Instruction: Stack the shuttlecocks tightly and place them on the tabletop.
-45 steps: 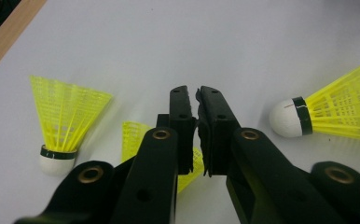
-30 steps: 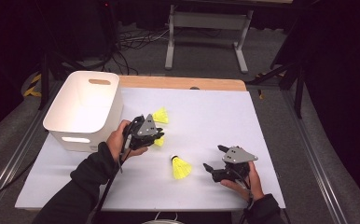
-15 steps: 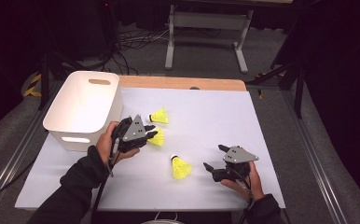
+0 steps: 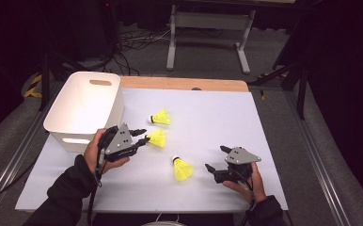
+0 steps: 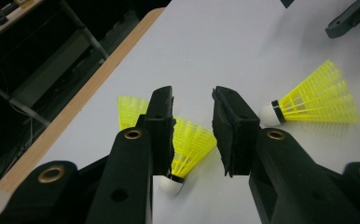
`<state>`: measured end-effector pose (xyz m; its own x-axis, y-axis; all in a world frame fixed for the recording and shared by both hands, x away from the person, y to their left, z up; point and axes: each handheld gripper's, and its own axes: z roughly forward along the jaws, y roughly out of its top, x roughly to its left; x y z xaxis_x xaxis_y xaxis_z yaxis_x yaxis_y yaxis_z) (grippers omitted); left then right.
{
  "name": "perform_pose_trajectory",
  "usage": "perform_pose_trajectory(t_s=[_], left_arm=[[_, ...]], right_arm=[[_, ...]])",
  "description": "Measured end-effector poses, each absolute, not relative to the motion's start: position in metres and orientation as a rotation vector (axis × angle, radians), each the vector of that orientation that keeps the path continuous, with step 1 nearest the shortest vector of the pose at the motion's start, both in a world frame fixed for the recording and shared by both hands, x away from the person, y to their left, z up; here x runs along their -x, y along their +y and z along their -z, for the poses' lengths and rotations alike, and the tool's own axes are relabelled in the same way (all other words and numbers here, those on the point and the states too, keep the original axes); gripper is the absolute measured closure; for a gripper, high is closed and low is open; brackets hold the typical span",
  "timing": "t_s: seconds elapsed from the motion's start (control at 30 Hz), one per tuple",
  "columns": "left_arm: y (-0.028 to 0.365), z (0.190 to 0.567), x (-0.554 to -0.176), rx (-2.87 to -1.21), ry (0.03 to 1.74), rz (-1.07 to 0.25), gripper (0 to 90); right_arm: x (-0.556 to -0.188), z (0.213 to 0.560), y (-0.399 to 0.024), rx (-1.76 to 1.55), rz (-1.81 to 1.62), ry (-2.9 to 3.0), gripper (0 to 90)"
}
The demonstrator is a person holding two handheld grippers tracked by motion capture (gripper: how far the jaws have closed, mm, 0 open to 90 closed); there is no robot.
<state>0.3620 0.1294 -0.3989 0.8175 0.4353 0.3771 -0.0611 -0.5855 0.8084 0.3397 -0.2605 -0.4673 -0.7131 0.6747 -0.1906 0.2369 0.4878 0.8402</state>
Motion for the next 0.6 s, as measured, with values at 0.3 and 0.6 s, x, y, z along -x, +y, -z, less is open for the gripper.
perform_pose_trajectory(t_s=[0.3,0.6], left_arm=[[0.149,0.411,-0.351,-2.071,0.284,-0.712,59.4],[0.164,0.423,-0.341,-2.063,0.280,-0.736,48.3]], right_arm=[[-0.339,0.466,-0.260,-0.752,-1.155,2.226,16.2],[-0.339,0.465,-0.261,-0.757,-1.162,2.221,16.2]])
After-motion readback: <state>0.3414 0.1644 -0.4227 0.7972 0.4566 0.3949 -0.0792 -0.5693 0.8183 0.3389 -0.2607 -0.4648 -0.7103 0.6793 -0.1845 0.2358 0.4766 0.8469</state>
